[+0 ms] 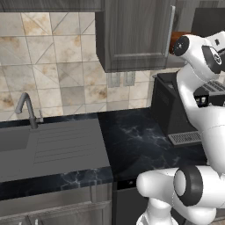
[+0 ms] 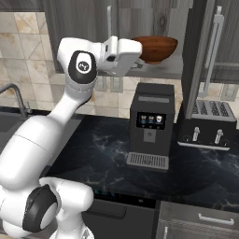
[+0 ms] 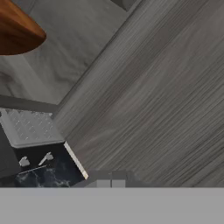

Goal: Move the bowls from the cabinet to the plates on the dining table.

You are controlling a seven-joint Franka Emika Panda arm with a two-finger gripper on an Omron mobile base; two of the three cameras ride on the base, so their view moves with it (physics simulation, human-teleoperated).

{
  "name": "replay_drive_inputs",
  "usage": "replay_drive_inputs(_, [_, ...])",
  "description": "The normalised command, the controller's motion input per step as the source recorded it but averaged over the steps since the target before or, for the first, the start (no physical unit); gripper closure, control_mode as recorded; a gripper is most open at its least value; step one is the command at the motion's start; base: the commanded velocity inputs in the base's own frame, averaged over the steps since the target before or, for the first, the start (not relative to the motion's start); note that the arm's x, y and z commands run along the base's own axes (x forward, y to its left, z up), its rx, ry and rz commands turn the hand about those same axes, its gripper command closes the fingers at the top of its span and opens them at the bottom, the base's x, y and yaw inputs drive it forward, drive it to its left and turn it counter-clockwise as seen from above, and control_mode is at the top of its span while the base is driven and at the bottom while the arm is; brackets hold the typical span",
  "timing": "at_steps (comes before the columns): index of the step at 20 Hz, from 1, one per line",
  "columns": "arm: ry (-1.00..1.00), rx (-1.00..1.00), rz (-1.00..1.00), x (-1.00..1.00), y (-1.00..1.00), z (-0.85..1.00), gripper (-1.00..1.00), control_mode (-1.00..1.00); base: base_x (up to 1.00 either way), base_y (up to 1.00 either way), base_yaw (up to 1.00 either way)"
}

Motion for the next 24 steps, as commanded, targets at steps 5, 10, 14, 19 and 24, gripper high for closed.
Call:
replay_drive_inputs(5, [-0.03, 0.21, 0.19, -0.02, 0.22, 0.0, 1.0, -1.0, 0.0, 0.0, 0.0])
replay_drive_inputs(10, [-0.07, 0.19, 0.21, 0.0, 0.34, 0.0, 1.0, -1.0, 0.0, 0.0, 0.0])
replay_drive_inputs(14, [-0.12, 0.14, 0.21, 0.0, 0.41, 0.0, 1.0, -1.0, 0.0, 0.0, 0.0])
replay_drive_inputs(19, [-0.11, 0.14, 0.19, 0.0, 0.37, 0.0, 1.0, -1.0, 0.0, 0.0, 0.0])
replay_drive_inputs(24, [-0.1, 0.16, 0.19, 0.0, 0.24, 0.0, 1.0, -1.0, 0.0, 0.0, 0.0])
